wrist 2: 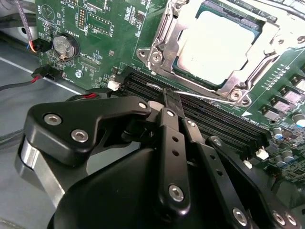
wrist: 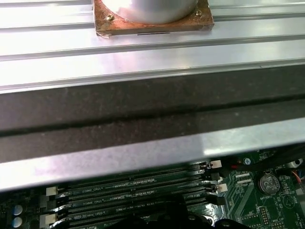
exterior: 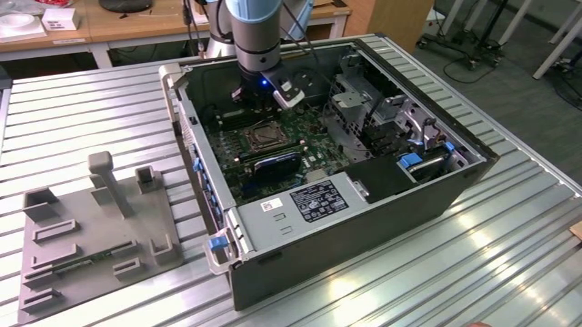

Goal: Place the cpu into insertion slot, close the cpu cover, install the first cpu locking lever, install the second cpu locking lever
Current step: 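Install the first cpu locking lever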

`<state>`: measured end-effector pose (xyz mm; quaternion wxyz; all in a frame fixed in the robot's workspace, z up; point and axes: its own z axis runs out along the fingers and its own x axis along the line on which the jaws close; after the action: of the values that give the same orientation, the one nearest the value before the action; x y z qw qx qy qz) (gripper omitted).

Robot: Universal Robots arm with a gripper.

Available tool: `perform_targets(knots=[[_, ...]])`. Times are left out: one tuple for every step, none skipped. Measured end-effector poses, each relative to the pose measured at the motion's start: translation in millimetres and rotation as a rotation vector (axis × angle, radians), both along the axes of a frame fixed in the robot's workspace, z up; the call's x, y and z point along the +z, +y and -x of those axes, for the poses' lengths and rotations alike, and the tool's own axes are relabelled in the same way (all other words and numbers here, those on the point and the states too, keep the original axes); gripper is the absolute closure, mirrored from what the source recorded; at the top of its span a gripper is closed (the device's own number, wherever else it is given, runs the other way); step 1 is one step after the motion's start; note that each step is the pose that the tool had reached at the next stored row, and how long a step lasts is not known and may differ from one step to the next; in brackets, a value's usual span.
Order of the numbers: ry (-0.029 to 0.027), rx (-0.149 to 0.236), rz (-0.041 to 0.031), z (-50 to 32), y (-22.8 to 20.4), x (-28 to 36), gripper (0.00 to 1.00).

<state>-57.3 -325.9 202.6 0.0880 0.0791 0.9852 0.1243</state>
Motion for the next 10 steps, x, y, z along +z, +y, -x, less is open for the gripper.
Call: perform_targets(knots=[[-0.0010,0.000,0.0000,0.3,0.0,-0.1,0.89],[-0.0023,0.000,-0.0001,0.9,-0.1,-0.3,0.89],[-0.0039,0.000,-0.0005,1.5,-0.1,-0.4,0.89],[-0.0054,0.000,-0.0007,2.2,-0.1,-0.6,0.89],[-0.0069,0.000,-0.0008,2.7,0.0,-0.8,0.89],[-0.0084,0.000,-0.0008,2.9,0.0,-1.1,0.89],[-0.0102,0.000,-0.0008,3.0,-0.1,-1.4,0.89],[-0.0121,0.000,-0.0007,3.1,-0.1,-1.8,0.89],[-0.0141,0.000,-0.0007,3.2,-0.1,-2.2,0.89],[-0.0164,0.000,-0.0007,3.4,-0.1,-2.7,0.89]])
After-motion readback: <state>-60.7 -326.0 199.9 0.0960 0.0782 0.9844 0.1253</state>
